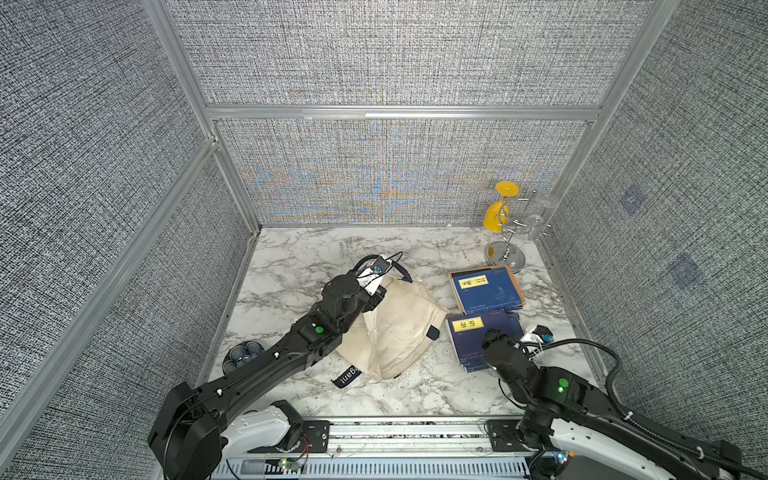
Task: Take out the books from the canvas bag
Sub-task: Place the book on the book, then adjust the canvas bag at the center of the board.
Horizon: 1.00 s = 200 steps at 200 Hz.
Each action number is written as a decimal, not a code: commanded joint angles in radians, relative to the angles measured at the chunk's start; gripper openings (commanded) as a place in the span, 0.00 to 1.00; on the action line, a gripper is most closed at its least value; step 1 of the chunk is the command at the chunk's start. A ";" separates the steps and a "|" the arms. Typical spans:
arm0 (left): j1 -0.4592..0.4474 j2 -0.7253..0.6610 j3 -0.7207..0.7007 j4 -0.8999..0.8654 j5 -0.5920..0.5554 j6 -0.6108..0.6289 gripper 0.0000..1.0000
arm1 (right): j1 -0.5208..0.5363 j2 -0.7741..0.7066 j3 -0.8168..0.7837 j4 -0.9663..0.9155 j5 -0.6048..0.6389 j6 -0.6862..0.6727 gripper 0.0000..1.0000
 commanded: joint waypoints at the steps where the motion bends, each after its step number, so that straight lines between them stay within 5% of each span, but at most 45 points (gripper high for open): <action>1: 0.000 0.003 0.004 0.022 -0.022 -0.006 0.00 | 0.001 0.001 -0.027 0.358 -0.132 -0.455 0.71; 36: 0.002 0.007 0.001 0.036 -0.037 -0.006 0.00 | 0.001 0.113 -0.017 0.481 -0.315 -0.509 0.71; 80: 0.002 -0.017 -0.027 0.094 -0.028 -0.009 0.00 | 0.019 0.419 0.005 0.619 -0.499 -0.422 0.70; 142: 0.001 -0.043 -0.044 0.130 -0.014 -0.017 0.00 | 0.089 0.664 0.007 0.794 -0.466 -0.321 0.66; 200: 0.001 -0.072 -0.059 0.159 -0.019 -0.014 0.00 | 0.100 0.741 -0.016 0.807 -0.418 -0.217 0.66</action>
